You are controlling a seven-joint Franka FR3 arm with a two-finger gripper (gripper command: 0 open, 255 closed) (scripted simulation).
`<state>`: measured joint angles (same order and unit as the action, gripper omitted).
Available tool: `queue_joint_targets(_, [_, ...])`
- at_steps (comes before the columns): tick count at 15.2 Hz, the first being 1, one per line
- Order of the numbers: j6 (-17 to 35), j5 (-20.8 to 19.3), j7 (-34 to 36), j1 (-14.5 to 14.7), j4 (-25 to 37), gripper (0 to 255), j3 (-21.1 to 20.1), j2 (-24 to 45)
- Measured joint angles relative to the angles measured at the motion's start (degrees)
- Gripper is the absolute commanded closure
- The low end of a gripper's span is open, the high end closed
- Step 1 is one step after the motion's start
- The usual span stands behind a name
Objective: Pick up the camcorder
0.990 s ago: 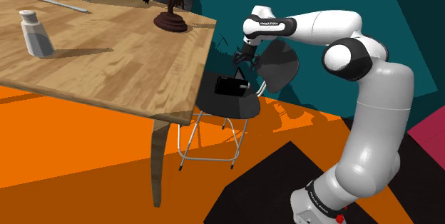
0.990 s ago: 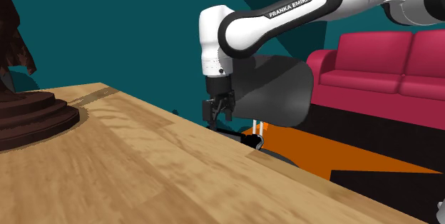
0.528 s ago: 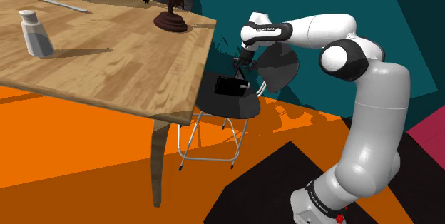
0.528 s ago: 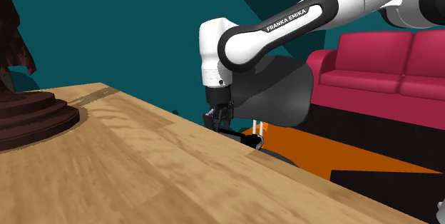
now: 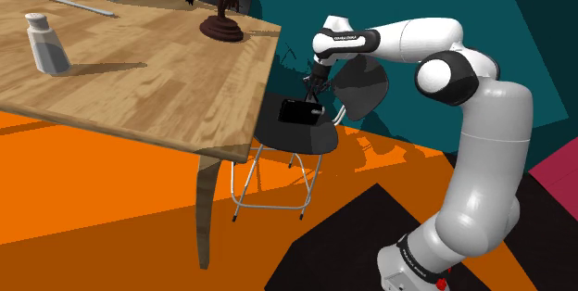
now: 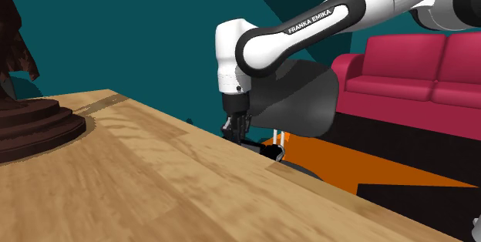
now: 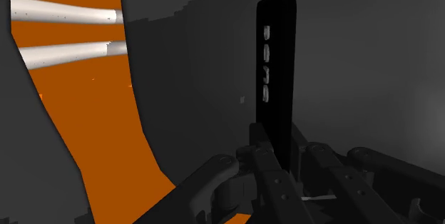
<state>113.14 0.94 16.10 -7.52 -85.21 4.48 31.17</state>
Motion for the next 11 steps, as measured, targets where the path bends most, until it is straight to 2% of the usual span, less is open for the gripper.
queue_joint_targets(11, [-5.98,-0.18,-0.17,-0.08,3.94,255,0.13,-1.8])
